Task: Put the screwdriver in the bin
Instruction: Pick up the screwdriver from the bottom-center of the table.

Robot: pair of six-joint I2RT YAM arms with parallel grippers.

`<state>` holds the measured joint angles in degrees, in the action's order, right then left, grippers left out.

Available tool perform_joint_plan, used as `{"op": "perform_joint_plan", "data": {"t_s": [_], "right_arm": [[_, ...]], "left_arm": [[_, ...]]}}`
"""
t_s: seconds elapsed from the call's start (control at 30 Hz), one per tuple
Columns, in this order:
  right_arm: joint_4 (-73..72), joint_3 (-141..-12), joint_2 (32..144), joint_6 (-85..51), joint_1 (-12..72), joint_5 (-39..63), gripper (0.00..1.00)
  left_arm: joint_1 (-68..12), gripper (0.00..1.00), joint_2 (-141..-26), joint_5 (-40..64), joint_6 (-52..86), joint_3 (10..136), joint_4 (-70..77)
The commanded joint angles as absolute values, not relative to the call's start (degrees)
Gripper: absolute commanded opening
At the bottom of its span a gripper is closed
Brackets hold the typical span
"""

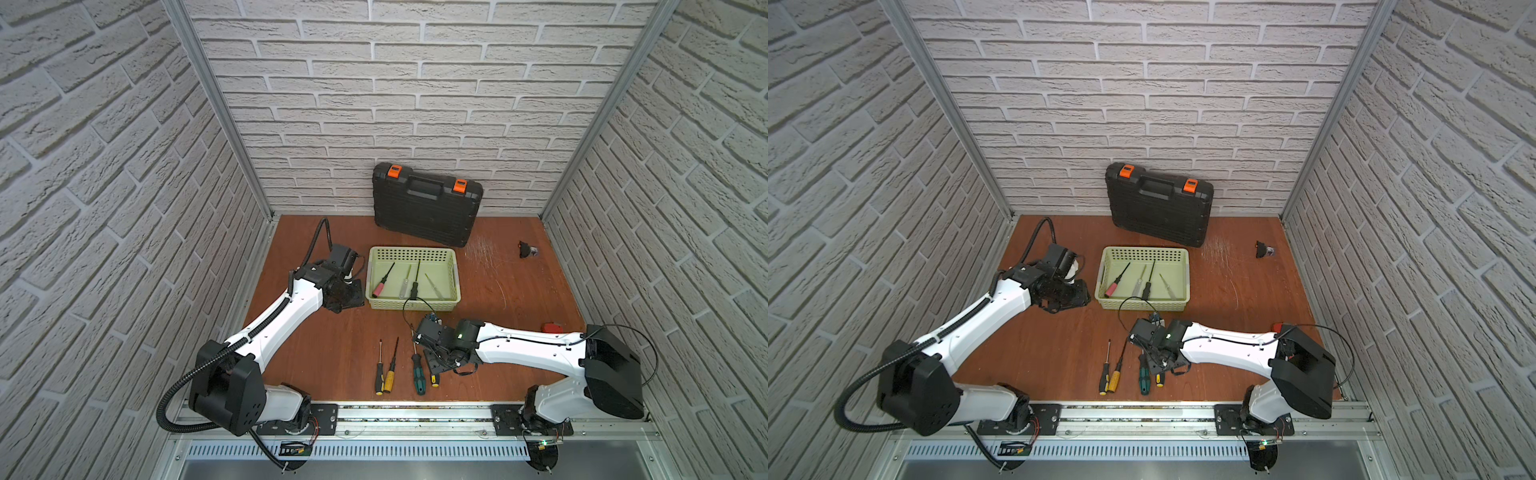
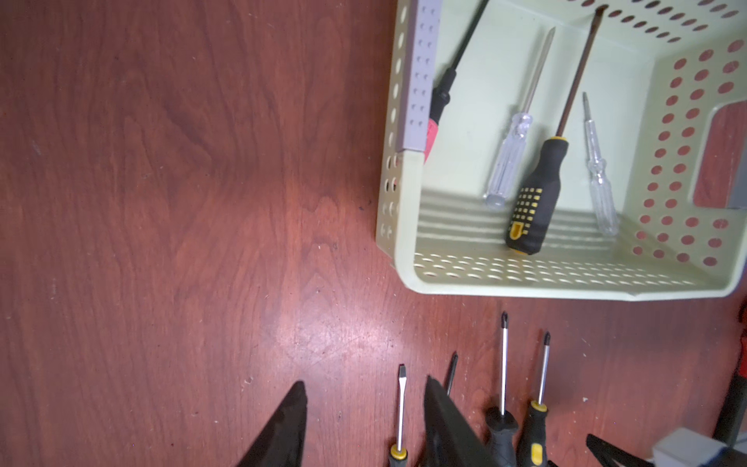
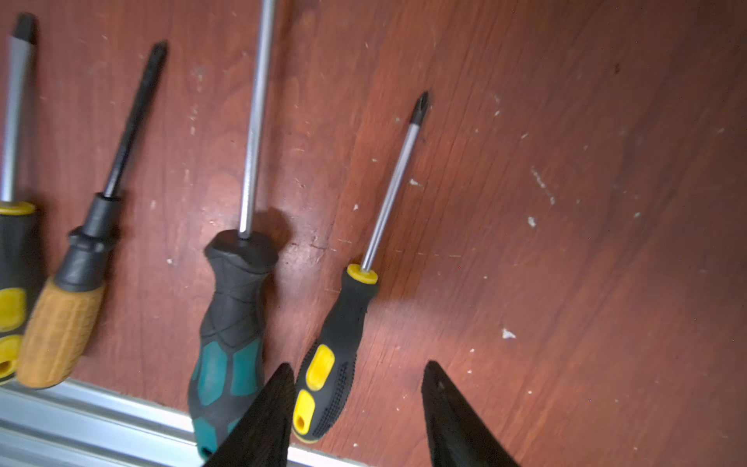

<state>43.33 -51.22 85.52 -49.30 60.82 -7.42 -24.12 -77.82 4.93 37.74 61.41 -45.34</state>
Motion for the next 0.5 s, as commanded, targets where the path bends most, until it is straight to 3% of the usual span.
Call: {"op": "perform_joint_plan", "data": {"t_s": [0.0, 0.23, 0.47], "right_arm": [[39.65, -50.80, 86.48, -51.35, 61.35, -5.63, 0.54], [39.03, -50.91, 89.46, -50.68, 61.44, -5.40, 0.53], [37.78, -49.39, 90.81, -51.41, 61.44, -4.34, 0.46]], "left_arm": [[-23.19, 0.48, -77.08, 4.05, 38.11, 60.65, -43.86], [-22.68, 0.48, -77.53, 3.71, 36.45, 61.00, -45.69], [-21.80, 0.48, -76.68, 3.86, 36.68, 59.29, -44.91]]}}
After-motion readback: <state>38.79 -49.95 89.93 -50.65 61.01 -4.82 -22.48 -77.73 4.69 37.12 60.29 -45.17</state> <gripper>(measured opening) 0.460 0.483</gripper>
